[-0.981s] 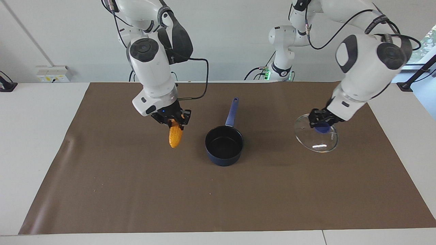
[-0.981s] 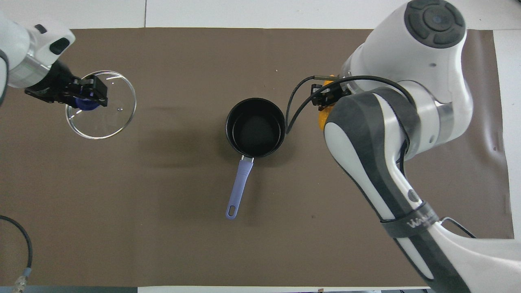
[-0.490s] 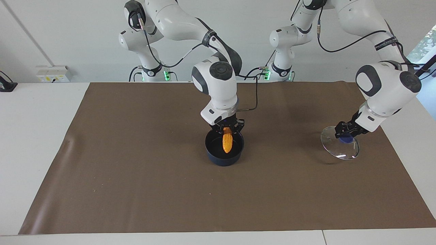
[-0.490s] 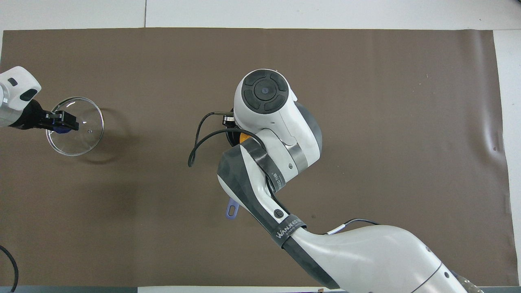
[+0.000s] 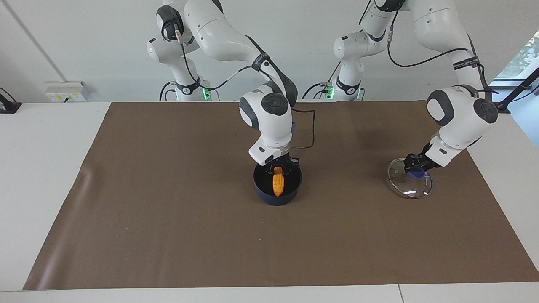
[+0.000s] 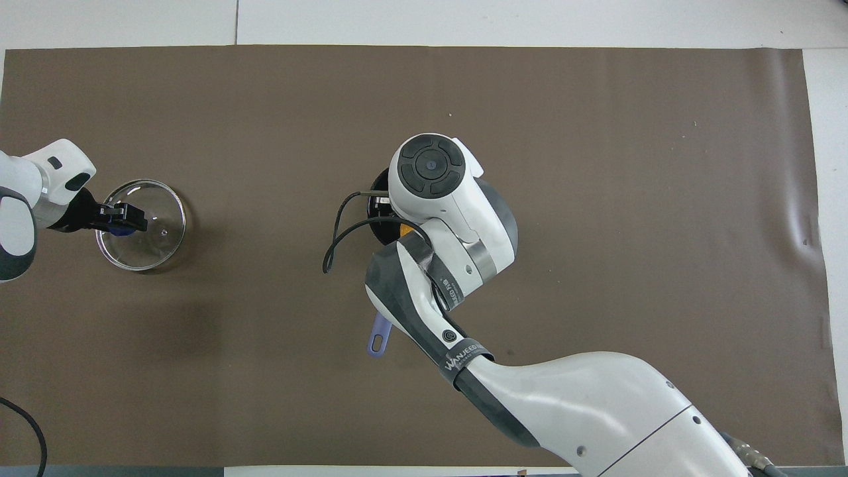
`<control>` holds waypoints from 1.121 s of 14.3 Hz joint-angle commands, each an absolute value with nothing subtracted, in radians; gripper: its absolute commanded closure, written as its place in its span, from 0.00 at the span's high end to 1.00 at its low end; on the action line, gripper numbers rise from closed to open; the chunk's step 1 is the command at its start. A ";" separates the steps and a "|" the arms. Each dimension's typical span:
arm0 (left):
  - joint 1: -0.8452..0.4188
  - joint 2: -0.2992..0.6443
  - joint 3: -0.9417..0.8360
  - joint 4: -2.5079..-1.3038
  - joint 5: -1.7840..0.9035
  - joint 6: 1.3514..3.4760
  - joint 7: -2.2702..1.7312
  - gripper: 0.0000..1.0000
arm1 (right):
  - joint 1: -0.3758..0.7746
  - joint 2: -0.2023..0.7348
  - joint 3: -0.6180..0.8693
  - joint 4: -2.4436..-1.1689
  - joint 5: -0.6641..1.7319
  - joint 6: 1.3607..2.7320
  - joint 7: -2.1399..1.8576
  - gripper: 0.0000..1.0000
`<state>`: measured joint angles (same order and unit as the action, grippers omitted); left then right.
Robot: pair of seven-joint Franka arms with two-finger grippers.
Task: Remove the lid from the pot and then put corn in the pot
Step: 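Lower the lid with the left gripper while the right gripper drops the corn in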
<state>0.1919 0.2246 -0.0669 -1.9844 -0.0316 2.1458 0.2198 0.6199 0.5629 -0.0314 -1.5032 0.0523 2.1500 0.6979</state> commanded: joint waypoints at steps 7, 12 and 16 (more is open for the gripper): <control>0.201 0.183 -0.074 -2.068 -0.034 2.223 0.230 0.11 | 0.566 0.522 -0.035 -1.376 -0.090 1.916 0.692 1.00; 0.184 0.183 -0.075 -1.987 -0.032 2.203 0.232 1.00 | 0.318 0.272 -0.034 -1.419 -0.075 1.663 0.433 1.00; 0.115 0.161 -0.075 -1.817 -0.031 1.975 0.152 1.00 | 0.138 0.135 -0.035 -1.428 -0.072 1.497 0.172 1.00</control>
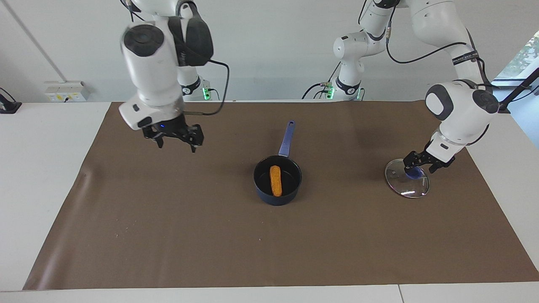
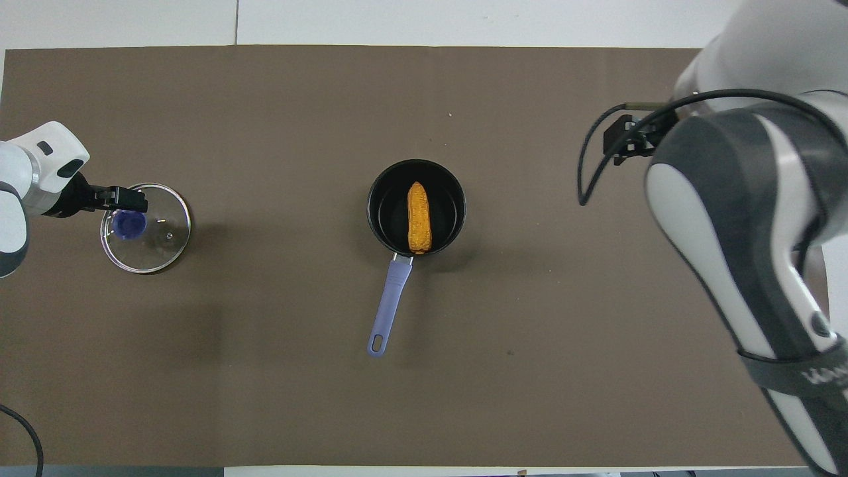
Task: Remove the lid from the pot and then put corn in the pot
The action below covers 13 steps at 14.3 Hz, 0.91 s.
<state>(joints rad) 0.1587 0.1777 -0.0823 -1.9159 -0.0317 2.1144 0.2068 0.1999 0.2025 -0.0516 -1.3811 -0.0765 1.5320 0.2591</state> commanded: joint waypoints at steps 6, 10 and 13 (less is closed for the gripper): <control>0.052 0.009 -0.078 -1.709 0.048 1.683 0.048 1.00 | 0.029 -0.018 -0.063 -1.664 -0.075 1.627 -0.027 1.00; 0.052 -0.077 -0.080 -1.721 0.048 1.565 0.035 1.00 | 0.008 0.008 -0.075 -1.645 -0.071 1.593 -0.055 1.00; 0.051 -0.107 -0.080 -1.774 0.045 1.538 0.022 1.00 | -0.005 0.015 -0.074 -1.638 -0.060 1.562 -0.162 1.00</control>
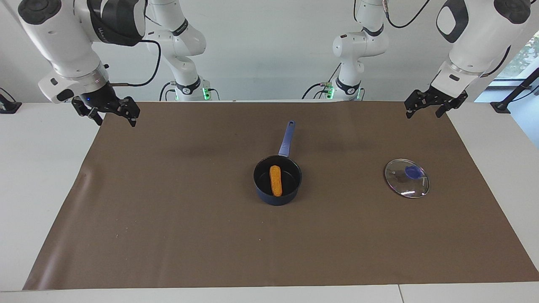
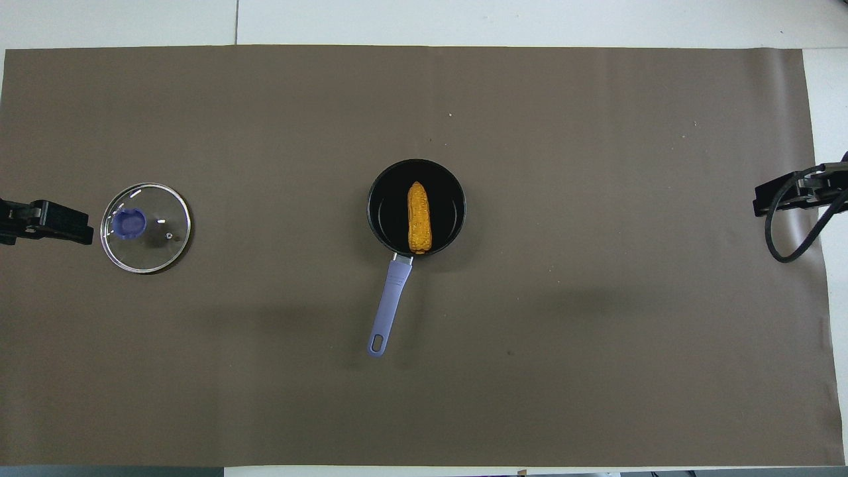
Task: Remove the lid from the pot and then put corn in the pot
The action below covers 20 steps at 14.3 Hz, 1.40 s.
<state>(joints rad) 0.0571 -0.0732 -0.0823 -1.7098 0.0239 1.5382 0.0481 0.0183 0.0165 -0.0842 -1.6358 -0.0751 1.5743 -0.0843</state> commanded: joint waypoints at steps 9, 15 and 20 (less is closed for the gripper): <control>-0.072 -0.037 -0.026 -1.612 0.029 1.528 -0.031 1.00 | -0.008 0.009 -0.075 -1.637 -0.058 1.563 -0.164 1.00; -0.063 -0.071 -0.026 -1.672 0.012 1.549 -0.029 1.00 | -0.020 0.011 -0.075 -1.635 -0.058 1.560 -0.170 1.00; -0.060 -0.071 -0.026 -1.672 0.008 1.552 -0.028 1.00 | -0.020 0.009 -0.089 -1.637 -0.055 1.560 -0.157 1.00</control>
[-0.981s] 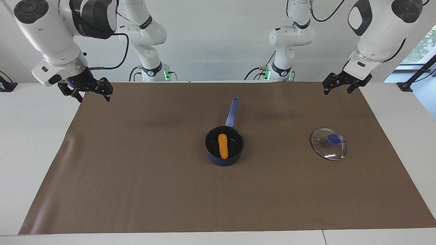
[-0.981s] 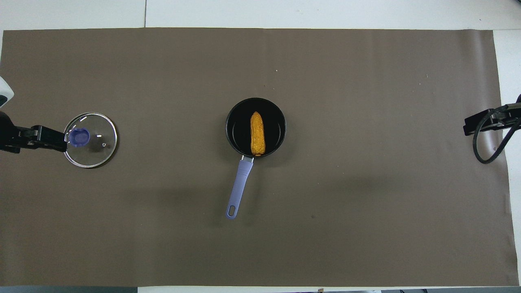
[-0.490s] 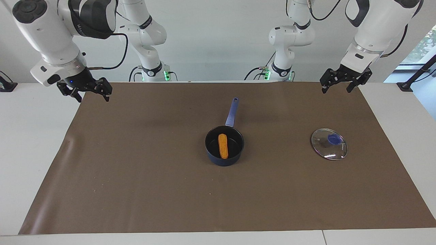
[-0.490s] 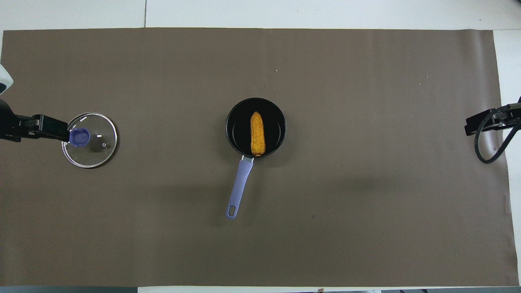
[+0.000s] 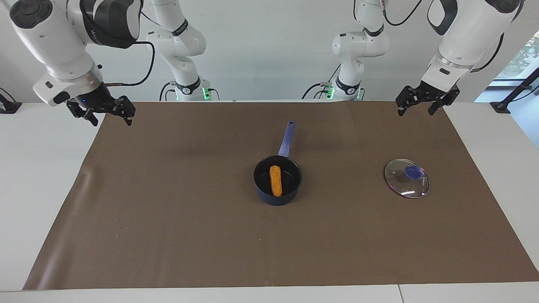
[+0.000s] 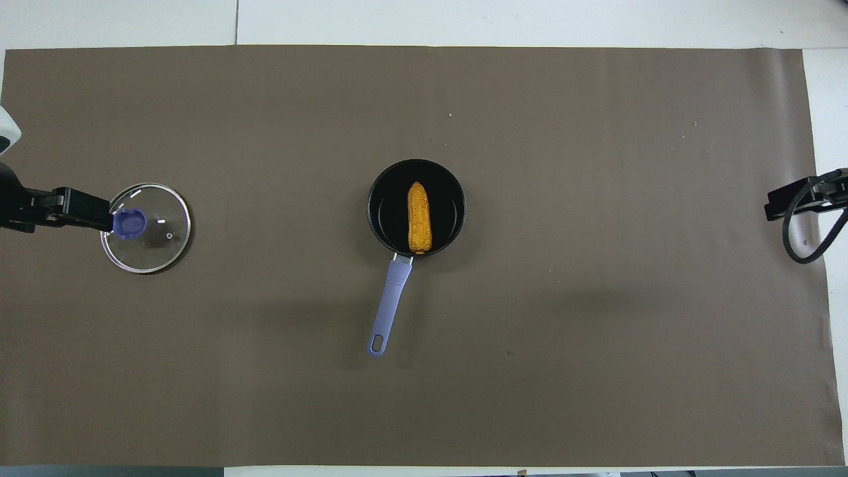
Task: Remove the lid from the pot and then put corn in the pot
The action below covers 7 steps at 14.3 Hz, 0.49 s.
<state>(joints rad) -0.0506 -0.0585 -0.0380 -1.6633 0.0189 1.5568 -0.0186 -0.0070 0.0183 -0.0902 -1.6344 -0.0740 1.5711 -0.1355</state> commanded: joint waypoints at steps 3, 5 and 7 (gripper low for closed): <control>-0.060 -0.072 -0.026 -1.677 -0.009 1.554 -0.028 1.00 | -0.031 0.014 -0.092 -1.641 -0.023 1.562 -0.144 1.00; -0.061 -0.074 -0.026 -1.680 -0.009 1.551 -0.025 1.00 | -0.044 0.014 -0.094 -1.641 -0.015 1.568 -0.146 1.00; -0.061 -0.074 -0.026 -1.681 -0.009 1.552 -0.025 1.00 | -0.041 0.017 -0.094 -1.641 -0.015 1.569 -0.143 1.00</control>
